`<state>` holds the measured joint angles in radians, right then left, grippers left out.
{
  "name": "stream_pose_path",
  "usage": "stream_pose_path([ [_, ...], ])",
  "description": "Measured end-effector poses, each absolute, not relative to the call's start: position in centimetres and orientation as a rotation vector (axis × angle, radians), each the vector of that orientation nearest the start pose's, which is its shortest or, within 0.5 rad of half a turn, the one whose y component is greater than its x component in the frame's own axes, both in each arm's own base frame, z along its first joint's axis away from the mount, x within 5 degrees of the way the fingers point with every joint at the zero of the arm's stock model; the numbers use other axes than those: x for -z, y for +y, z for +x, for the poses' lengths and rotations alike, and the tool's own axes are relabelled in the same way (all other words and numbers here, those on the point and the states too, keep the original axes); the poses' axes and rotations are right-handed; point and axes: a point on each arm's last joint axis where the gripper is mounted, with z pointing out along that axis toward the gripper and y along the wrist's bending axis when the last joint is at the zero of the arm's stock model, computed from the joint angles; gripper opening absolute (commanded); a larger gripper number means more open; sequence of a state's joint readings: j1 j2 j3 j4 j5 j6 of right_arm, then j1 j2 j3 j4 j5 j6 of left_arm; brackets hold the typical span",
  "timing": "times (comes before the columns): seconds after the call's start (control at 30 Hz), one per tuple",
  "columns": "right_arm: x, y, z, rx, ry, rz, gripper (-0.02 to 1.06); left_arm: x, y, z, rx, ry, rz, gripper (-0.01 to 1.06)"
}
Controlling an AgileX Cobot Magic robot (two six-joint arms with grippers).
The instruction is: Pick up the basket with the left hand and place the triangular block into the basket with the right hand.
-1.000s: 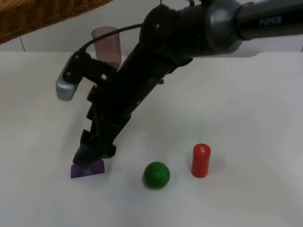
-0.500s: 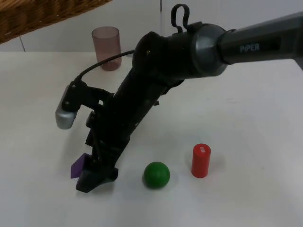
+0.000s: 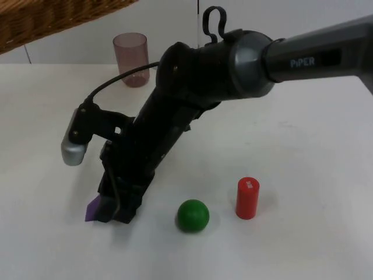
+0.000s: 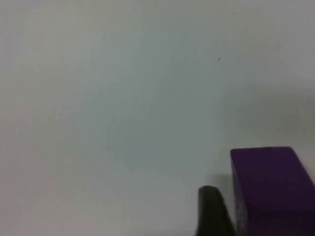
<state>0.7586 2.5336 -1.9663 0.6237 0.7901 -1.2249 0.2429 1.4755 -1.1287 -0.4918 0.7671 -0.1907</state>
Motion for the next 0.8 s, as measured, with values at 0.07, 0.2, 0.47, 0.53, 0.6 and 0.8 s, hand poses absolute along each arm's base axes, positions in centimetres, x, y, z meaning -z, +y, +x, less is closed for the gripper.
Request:
stream_pose_path([
  [0.07,-7.8,38.4,35.1,-0.584,1.874,-1.923,0.44,-29.4,4.5,30.6,0.549,2.394,-0.868,0.01],
  [0.2,-7.2,38.4,35.0,-0.591,1.901,-1.916,0.44,-29.4,4.5,30.6,0.549,2.396,-0.868,0.01],
  [0.47,-6.7,38.4,35.1,-0.596,1.919,-1.900,0.41,-29.4,4.5,30.6,0.549,2.396,-0.868,0.01],
  [0.53,-6.7,38.4,35.1,-0.593,1.918,-1.896,0.37,-29.4,4.5,30.6,0.550,2.398,-0.868,0.01],
  [0.6,-6.8,38.5,35.1,-0.598,1.944,-1.872,0.06,-29.4,4.5,30.6,0.550,2.398,-0.868,0.01],
  [0.8,-6.8,38.5,35.3,-0.615,2.045,-1.762,0.00,-29.4,4.5,30.6,0.549,2.398,-0.868,0.01],
])
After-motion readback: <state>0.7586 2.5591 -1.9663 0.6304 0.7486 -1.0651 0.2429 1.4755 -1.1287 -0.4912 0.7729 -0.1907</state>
